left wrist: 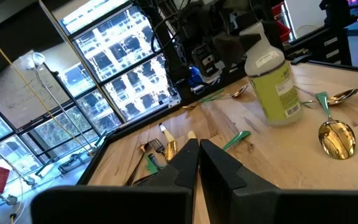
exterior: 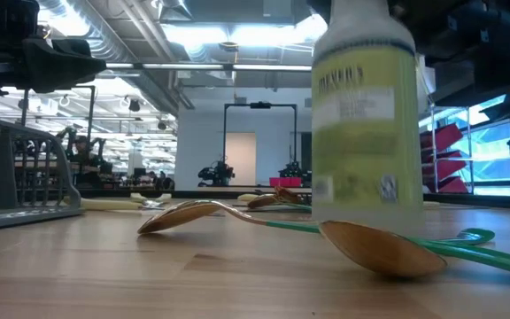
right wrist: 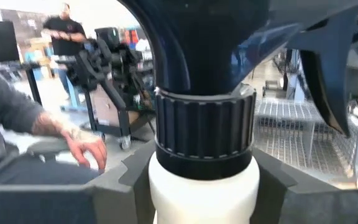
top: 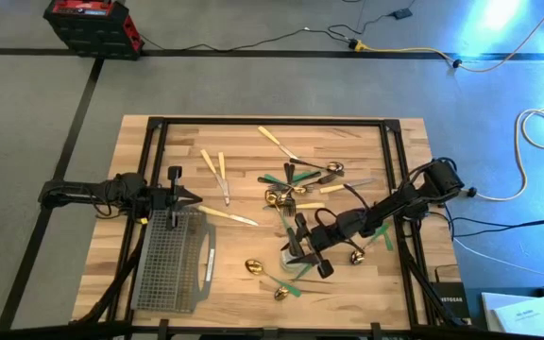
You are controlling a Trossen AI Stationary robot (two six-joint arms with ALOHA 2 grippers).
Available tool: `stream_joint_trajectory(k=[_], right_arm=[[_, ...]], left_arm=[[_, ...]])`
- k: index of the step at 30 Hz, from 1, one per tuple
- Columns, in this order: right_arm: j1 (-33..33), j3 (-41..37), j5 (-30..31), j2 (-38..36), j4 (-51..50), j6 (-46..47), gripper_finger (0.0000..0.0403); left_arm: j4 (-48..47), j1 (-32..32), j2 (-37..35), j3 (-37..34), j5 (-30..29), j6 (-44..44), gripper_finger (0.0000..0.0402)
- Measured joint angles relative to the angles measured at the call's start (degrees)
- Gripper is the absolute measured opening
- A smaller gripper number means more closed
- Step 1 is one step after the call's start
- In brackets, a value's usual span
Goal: Sort silverware
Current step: Move the spray bottle from the lower middle to the upper right
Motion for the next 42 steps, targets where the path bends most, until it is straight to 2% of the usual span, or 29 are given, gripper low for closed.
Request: stream_joint_trajectory(k=[7,11,25,39,42], right_arm=[[-1.36,0.00,-0.15,-2.63,-0.18,0.93,0.0159],[-4.16,0.00,-2.74,-5.92,-3.43,1.86,0.0159],[-19.30,0.04,-10.84,-16.37,-19.54,1.34,0.0159],[-34.88,0.07,-15.36,-19.15,-22.79,0.42,0.0159],[-38.59,0.07,-17.93,-19.87,-23.63,0.30,0.0159]], left_arm=[[0.00,0.01,0.00,0.00,0.00,0.00,0.0000],[0.00,0.01,-0.01,0.00,0.00,0.00,0.0000],[0.00,0.01,-0.01,0.00,0.00,0.00,0.0000],[0.00,0.01,-0.01,0.00,0.00,-0.01,0.0000],[0.00,0.01,-0.01,0.00,0.00,0.00,0.0000]])
